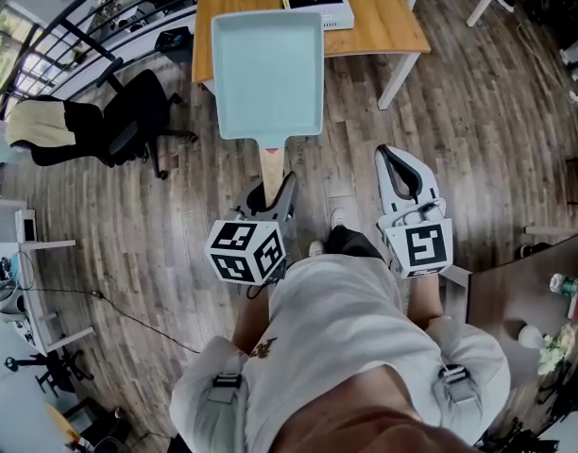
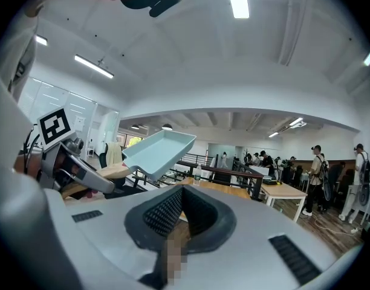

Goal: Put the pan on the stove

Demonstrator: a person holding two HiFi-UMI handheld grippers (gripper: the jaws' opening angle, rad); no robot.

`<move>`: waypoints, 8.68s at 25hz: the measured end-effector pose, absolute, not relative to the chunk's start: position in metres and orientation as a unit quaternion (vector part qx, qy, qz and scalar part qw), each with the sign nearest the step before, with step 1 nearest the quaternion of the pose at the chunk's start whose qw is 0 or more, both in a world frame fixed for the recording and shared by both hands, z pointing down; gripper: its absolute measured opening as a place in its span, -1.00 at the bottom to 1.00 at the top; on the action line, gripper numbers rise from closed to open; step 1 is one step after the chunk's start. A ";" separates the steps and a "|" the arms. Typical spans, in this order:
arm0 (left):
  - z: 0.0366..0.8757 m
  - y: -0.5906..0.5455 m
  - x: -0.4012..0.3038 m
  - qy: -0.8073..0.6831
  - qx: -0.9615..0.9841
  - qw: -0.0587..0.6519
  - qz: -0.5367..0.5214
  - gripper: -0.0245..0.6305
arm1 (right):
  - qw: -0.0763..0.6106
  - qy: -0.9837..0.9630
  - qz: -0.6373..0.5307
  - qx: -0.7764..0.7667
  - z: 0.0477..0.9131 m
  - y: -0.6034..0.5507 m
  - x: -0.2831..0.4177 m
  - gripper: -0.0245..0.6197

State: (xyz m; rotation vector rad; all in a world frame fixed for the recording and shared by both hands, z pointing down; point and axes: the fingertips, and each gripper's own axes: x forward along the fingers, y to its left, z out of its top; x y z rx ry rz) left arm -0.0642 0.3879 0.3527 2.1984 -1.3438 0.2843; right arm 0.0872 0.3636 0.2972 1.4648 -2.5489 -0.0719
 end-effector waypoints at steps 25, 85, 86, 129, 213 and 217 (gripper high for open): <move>0.345 0.295 -0.013 -0.526 0.797 0.274 0.117 -0.63 | 0.086 -0.879 -0.025 0.468 0.285 0.258 0.138 -0.88; 0.372 0.013 -0.094 -0.485 0.812 0.293 0.140 -0.63 | 0.127 -0.861 -0.016 0.493 0.302 -0.012 0.050 -0.88; 0.372 0.007 -0.092 -0.486 0.811 0.294 0.140 -0.63 | 0.128 -0.862 -0.017 0.491 0.303 -0.019 0.052 -0.88; 0.396 -0.175 -0.101 -0.490 0.798 0.314 0.158 -0.63 | 0.137 -0.875 -0.002 0.465 0.318 -0.211 0.036 -0.88; 0.543 -0.265 -0.049 -0.422 0.760 0.431 0.240 -0.63 | 0.247 -0.854 0.116 0.444 0.466 -0.313 0.062 -0.88; 0.551 -0.265 -0.047 -0.418 0.758 0.437 0.244 -0.63 | 0.254 -0.853 0.121 0.440 0.474 -0.313 0.063 -0.88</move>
